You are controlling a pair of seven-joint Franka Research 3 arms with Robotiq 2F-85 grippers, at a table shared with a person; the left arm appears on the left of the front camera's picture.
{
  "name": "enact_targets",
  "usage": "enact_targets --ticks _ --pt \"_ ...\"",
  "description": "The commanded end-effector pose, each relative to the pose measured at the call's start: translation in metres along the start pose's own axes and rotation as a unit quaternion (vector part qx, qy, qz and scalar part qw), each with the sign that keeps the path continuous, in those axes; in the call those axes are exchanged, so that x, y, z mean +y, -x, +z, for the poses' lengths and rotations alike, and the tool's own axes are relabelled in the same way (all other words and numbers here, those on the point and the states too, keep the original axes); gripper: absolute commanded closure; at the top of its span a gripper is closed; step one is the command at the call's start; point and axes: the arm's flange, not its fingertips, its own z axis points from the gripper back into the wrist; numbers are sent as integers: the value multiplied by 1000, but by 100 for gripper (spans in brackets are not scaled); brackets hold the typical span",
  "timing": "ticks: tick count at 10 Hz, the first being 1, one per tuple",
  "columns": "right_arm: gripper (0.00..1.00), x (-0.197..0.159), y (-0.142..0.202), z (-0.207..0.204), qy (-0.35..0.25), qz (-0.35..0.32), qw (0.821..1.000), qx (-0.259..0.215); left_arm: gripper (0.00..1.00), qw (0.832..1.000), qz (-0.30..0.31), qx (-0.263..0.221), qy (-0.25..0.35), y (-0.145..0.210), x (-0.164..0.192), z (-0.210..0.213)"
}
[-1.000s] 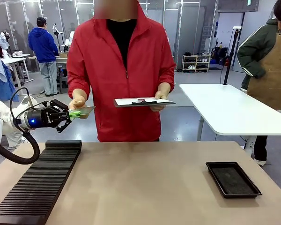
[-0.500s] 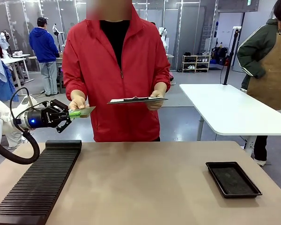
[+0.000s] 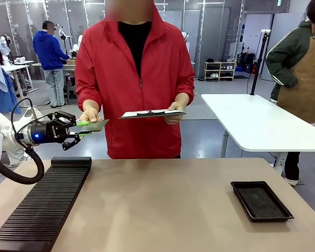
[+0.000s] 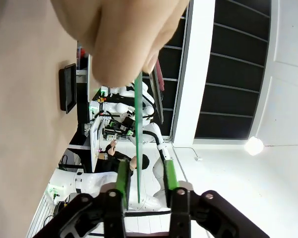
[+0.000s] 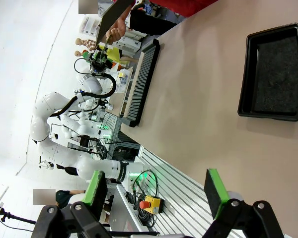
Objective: Inspect the PCB.
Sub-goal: Release the Blank PCB you were holding.
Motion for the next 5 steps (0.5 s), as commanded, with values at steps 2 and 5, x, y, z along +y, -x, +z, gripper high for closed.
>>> enact_targets --ticks 2,5 --pt "0 1 -1 1 -8 11 1000 -4 11 1000 -3 10 1 2 -7 3" --pt "0 1 -1 1 -8 11 1000 -4 0 1000 -3 10 0 2 -12 5"
